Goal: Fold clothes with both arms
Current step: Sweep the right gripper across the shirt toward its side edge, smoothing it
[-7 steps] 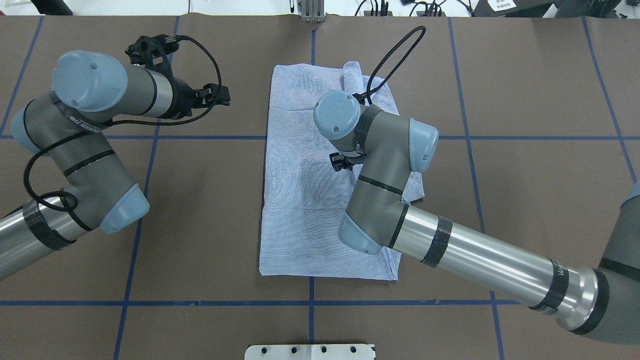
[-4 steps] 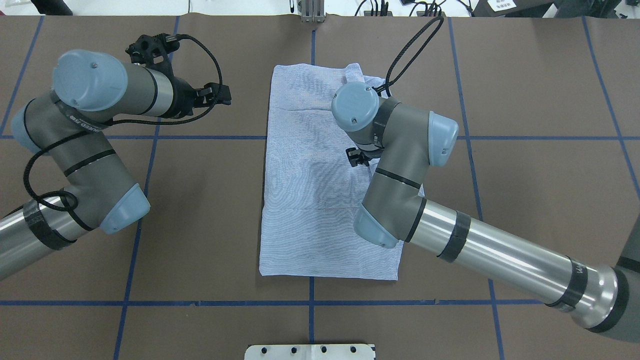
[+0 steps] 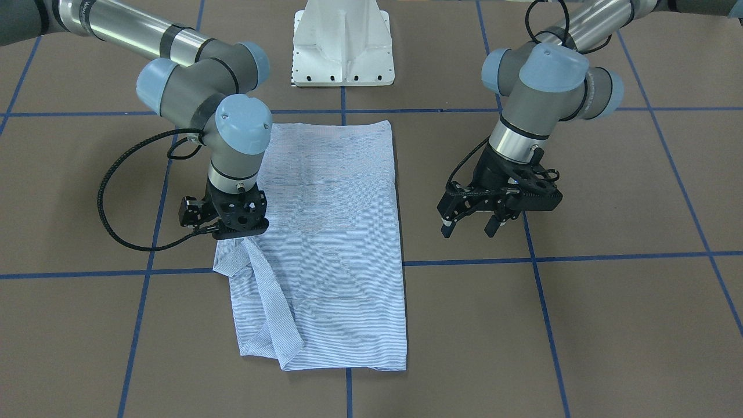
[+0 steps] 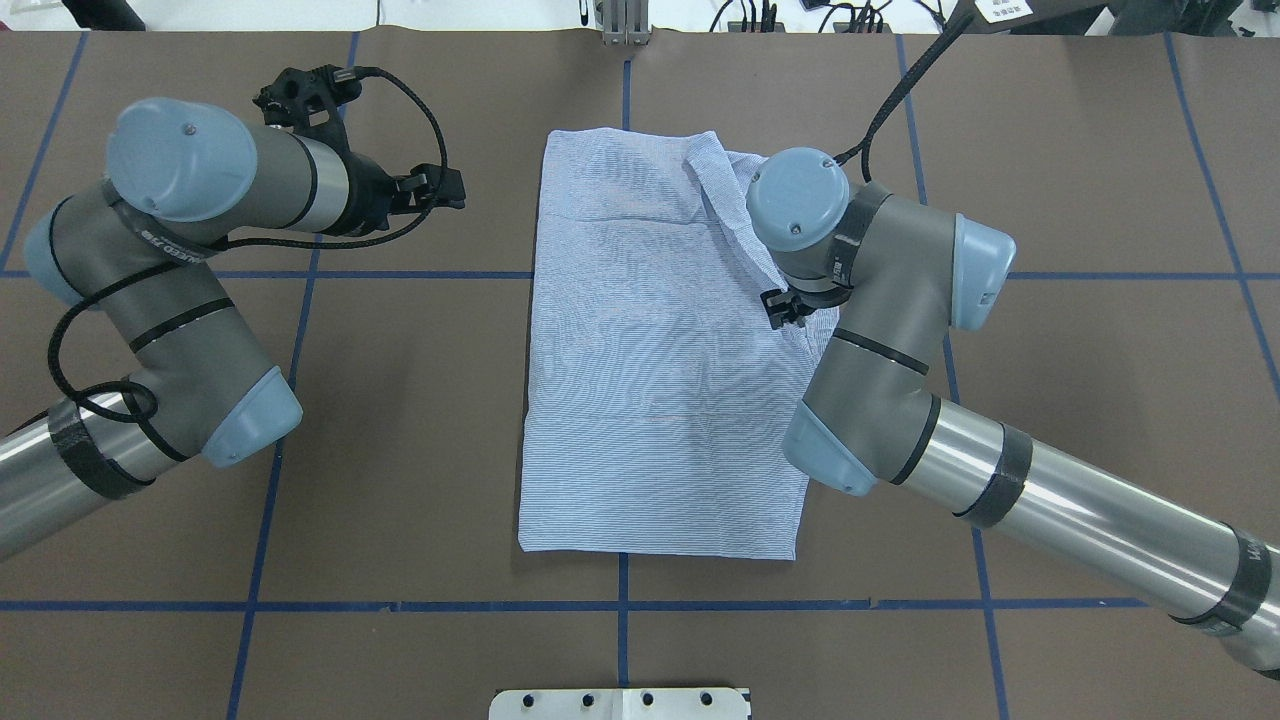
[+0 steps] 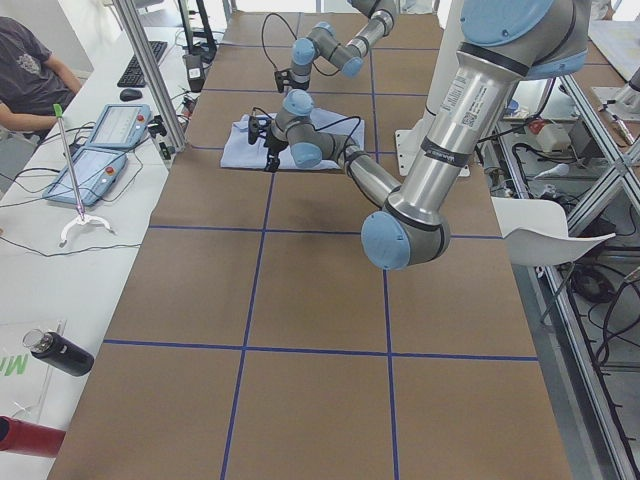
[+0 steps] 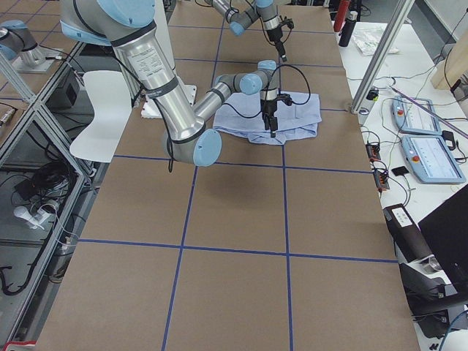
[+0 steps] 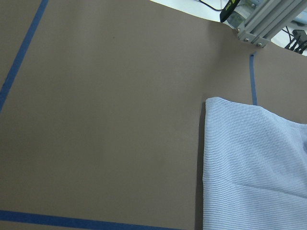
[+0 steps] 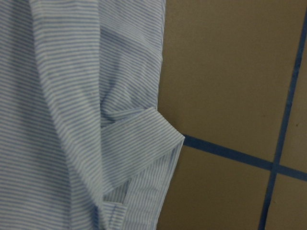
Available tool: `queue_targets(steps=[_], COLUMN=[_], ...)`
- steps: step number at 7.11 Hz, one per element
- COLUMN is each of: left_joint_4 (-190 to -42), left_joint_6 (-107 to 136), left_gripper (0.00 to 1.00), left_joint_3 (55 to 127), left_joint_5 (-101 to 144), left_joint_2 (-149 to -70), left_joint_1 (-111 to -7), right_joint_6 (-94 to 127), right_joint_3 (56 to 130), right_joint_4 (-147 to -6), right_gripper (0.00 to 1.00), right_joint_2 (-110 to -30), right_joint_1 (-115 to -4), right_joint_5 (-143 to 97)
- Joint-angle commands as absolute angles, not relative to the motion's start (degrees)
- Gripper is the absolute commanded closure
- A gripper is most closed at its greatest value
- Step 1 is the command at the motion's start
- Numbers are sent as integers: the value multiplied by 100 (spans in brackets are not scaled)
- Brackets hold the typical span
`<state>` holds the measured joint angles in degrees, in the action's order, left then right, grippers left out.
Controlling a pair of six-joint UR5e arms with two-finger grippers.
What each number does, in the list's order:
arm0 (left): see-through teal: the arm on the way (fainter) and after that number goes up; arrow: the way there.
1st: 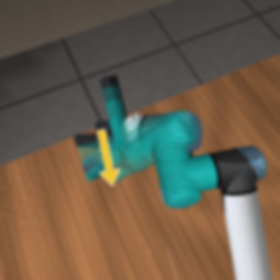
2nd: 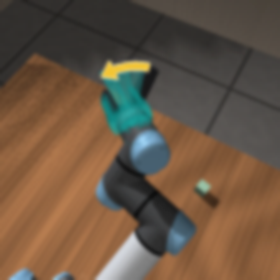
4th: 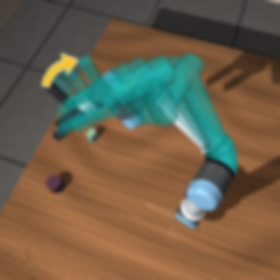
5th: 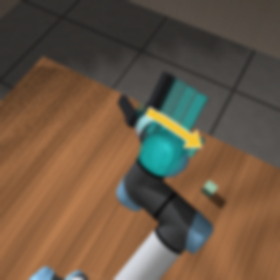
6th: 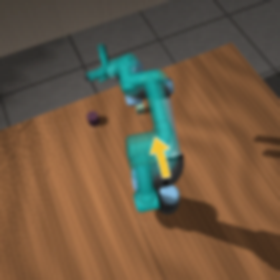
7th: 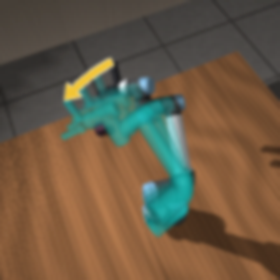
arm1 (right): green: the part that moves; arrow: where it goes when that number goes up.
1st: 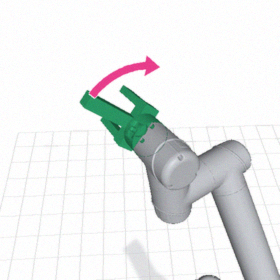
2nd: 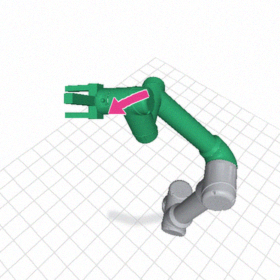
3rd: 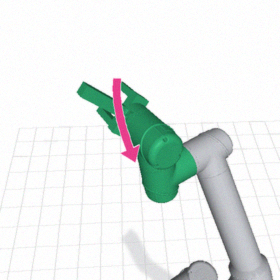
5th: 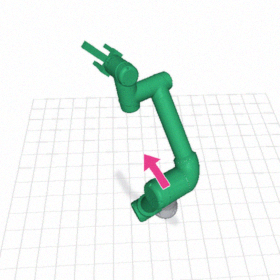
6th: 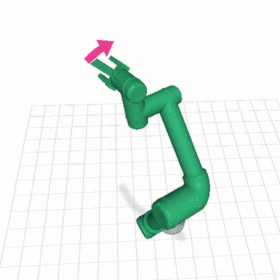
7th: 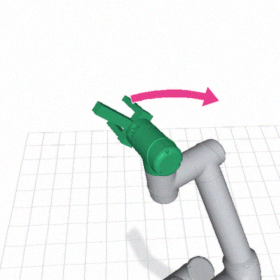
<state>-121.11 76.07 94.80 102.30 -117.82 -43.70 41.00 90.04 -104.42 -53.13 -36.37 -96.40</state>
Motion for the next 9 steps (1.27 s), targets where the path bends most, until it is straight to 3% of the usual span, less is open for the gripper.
queue_targets(steps=[1,5,7,9], left_joint_4=[-12111,-12111,-12103,-12103], left_joint_6=[7673,7655,7629,7603], left_gripper=[0,0,0,0], left_joint_3=[9483,9527,9527,9527], left_joint_5=[10230,10178,10169,10151], left_joint_2=[-11786,-11830,-11926,-11944], left_joint_1=[-4368,-4368,-4386,-4395], right_joint_6=[4061,4104,4131,4026], right_joint_3=[9114,8939,7584,7067], right_joint_4=[-10450,-9281,-8460,-8191], right_gripper=[0,0,0,0], right_joint_2=[-5441,-5100,-4346,-4157], right_joint_1=[-3674,-3893,-3894,-3928], right_joint_5=[-9650,-9922,-9914,-9905])
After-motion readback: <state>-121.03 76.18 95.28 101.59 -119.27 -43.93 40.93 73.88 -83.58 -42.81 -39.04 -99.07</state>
